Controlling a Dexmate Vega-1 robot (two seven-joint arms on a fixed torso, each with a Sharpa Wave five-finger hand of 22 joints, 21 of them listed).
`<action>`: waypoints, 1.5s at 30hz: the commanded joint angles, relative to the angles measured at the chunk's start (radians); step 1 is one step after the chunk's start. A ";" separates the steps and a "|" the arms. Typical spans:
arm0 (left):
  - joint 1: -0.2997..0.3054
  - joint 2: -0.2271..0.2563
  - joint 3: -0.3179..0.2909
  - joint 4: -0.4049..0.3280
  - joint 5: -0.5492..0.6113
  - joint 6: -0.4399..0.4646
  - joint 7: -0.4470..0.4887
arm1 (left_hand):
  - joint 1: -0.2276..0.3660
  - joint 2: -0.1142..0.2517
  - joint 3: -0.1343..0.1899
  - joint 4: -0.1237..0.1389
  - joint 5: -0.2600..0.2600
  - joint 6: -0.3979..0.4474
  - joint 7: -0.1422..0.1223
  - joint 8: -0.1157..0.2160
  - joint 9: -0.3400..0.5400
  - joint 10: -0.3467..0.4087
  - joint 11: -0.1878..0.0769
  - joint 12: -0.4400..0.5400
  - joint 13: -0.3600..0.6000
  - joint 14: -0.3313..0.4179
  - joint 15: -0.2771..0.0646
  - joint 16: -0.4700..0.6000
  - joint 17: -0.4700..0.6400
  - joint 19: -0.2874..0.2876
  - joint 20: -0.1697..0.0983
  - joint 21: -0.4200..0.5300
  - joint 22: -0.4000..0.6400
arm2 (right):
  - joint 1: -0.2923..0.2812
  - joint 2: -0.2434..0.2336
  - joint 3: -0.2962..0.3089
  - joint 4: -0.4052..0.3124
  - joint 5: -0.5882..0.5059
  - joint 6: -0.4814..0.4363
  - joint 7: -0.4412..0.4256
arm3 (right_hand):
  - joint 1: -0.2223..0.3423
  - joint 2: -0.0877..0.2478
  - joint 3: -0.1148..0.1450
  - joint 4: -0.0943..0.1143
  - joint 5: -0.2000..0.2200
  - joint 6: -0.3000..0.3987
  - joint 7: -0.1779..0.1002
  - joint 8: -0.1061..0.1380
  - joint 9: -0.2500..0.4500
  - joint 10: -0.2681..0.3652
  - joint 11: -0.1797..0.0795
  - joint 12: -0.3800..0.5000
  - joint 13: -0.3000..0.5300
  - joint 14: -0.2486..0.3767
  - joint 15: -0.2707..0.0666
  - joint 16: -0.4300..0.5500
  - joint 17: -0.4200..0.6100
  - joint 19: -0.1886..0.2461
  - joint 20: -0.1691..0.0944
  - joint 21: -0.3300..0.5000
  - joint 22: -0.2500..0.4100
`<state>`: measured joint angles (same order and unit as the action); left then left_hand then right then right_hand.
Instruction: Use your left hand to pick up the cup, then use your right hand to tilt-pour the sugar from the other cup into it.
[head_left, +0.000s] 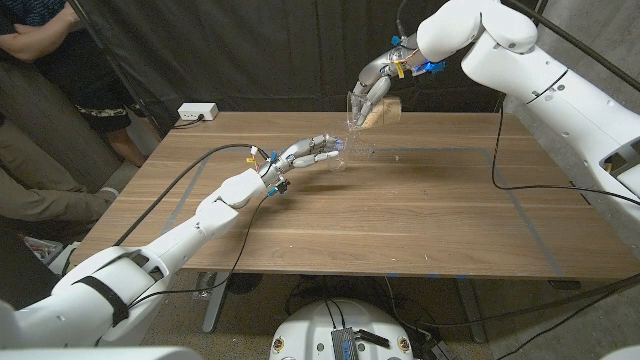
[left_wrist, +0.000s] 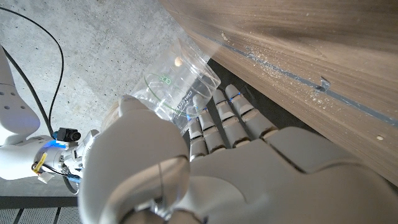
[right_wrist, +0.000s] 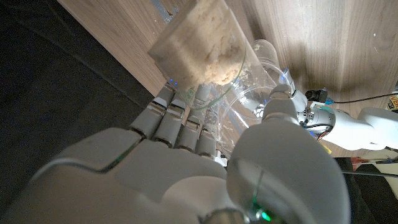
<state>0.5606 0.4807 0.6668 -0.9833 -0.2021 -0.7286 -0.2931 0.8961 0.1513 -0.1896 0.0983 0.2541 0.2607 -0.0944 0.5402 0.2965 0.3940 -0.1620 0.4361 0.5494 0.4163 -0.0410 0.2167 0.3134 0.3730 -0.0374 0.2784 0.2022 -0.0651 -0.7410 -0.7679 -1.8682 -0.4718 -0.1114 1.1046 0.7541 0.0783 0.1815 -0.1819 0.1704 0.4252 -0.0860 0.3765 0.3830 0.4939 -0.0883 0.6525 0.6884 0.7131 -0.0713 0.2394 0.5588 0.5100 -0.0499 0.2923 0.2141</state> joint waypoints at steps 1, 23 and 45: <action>-0.007 -0.009 0.003 0.014 -0.002 -0.002 -0.010 | 0.008 0.004 0.002 -0.001 -0.006 0.005 -0.001 0.005 0.003 0.007 0.002 0.005 0.003 0.007 -0.137 -0.006 0.003 -0.002 -0.005 0.005 0.005 | 0.011 0.013 -0.003 0.001 -0.025 0.017 0.028 | 0.000 0.013 0.047 0.041 0.009 0.009 -0.001 -0.001 0.002 0.005 -0.007 -0.001 0.005 0.009 -0.163 -0.003 0.002 -0.001 -0.071 0.000 0.002; -0.024 -0.038 0.006 0.061 -0.006 -0.030 -0.024 | 0.010 0.003 0.004 0.001 -0.007 0.004 -0.003 0.006 0.003 0.007 -0.001 0.004 0.003 0.008 -0.136 -0.006 0.004 -0.003 -0.006 0.005 0.005 | 0.019 0.037 -0.022 0.006 -0.082 0.060 0.045 | 0.002 0.013 0.049 0.040 0.010 0.011 0.000 -0.004 0.005 0.008 0.001 -0.001 0.007 0.011 -0.163 -0.004 0.004 0.000 -0.070 -0.002 0.002; -0.022 -0.039 0.003 0.061 -0.008 -0.037 -0.024 | 0.011 0.003 0.005 0.003 -0.009 0.004 -0.001 0.007 0.002 0.008 0.000 0.004 0.004 0.008 -0.137 -0.006 0.004 -0.003 -0.005 0.006 0.005 | 0.018 0.045 -0.019 0.009 -0.111 0.093 0.066 | 0.000 0.013 0.050 0.041 0.010 0.016 -0.001 -0.005 0.008 0.016 -0.004 -0.002 0.007 0.015 -0.163 -0.004 0.006 0.001 -0.070 -0.002 0.002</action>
<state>0.5371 0.4421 0.6722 -0.9207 -0.2093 -0.7615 -0.3181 0.9003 0.1555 -0.1871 0.1008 0.2471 0.2602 -0.0939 0.5380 0.2966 0.3924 -0.1604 0.4361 0.5495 0.4162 -0.0410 0.2091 0.3131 0.3693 -0.0411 0.2784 0.2022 -0.0478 -0.7012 -0.7877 -1.8610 -0.5700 -0.0328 1.1596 0.7497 0.0827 0.1812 -0.1816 0.1729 0.4290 -0.0823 0.3716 0.3877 0.4971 -0.0913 0.6410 0.6928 0.7170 -0.0718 0.2394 0.5634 0.5100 -0.0499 0.2924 0.2141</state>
